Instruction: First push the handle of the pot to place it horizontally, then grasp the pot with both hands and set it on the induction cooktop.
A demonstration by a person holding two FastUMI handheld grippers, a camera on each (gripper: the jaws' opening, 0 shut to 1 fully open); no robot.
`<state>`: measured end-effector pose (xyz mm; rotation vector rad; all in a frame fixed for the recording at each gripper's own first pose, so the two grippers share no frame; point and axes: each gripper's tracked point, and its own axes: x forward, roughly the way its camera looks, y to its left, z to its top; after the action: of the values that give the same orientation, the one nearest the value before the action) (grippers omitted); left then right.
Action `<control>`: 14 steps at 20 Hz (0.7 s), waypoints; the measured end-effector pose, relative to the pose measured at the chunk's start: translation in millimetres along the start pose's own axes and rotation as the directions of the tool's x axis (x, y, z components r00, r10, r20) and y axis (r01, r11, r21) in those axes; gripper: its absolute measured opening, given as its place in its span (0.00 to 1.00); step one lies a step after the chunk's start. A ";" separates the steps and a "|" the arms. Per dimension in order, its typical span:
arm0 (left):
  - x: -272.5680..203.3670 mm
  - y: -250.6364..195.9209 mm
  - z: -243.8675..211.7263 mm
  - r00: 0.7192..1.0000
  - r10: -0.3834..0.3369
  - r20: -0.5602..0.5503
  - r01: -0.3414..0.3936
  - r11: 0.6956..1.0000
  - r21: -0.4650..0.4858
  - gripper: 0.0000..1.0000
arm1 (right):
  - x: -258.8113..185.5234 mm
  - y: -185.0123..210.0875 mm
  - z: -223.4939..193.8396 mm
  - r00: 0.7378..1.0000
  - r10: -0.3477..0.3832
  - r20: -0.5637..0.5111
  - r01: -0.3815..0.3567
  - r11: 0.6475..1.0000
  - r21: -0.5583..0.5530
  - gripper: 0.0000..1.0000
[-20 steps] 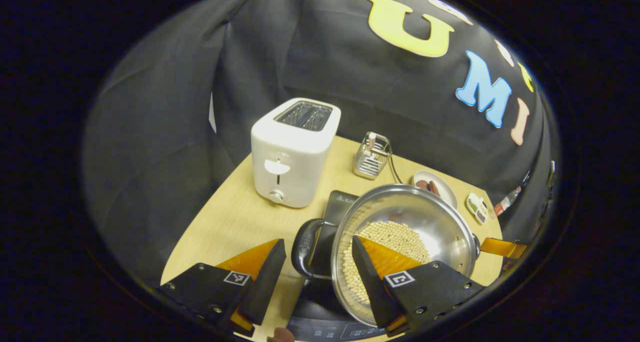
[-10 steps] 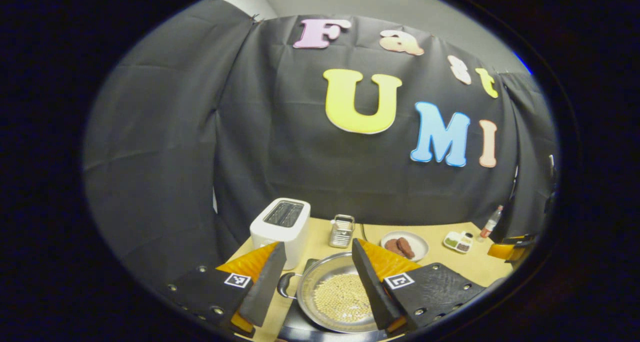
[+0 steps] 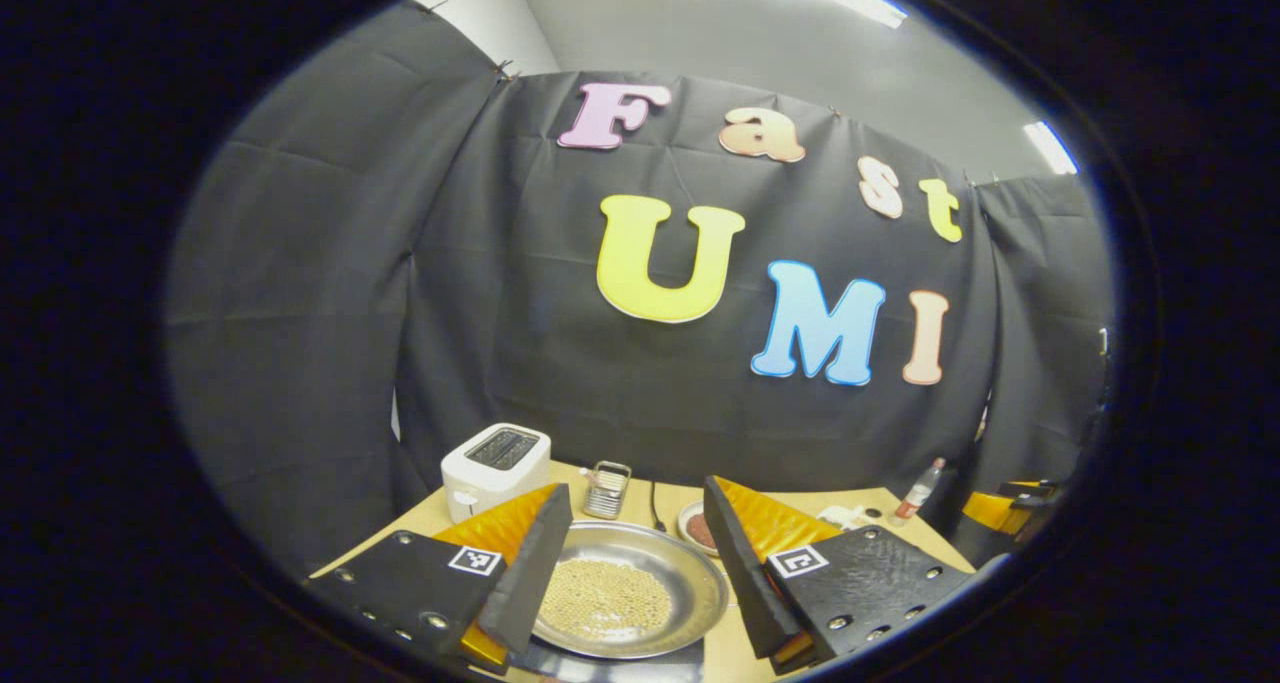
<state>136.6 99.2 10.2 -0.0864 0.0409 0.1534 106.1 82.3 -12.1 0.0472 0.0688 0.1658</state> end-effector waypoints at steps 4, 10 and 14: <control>-32.5 -50.1 0.2 0.999 0.004 0.036 -0.005 1.000 0.027 0.77 | -35.1 -49.3 10.6 0.999 -0.027 0.041 0.027 1.000 -0.012 0.98; -84.8 -125.7 -5.9 0.998 -0.026 0.062 0.024 0.999 0.032 0.78 | -83.2 -96.8 4.3 0.995 -0.037 0.096 0.039 0.999 -0.015 0.98; -125.9 -159.5 2.3 0.992 -0.012 0.130 0.006 0.999 0.048 0.77 | -111.5 -122.1 7.5 0.988 -0.034 0.150 0.039 0.999 -0.028 0.98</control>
<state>37.0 -76.6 31.6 -0.0290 -0.0856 0.1486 16.9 -56.9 -3.8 0.0273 -0.0831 0.1263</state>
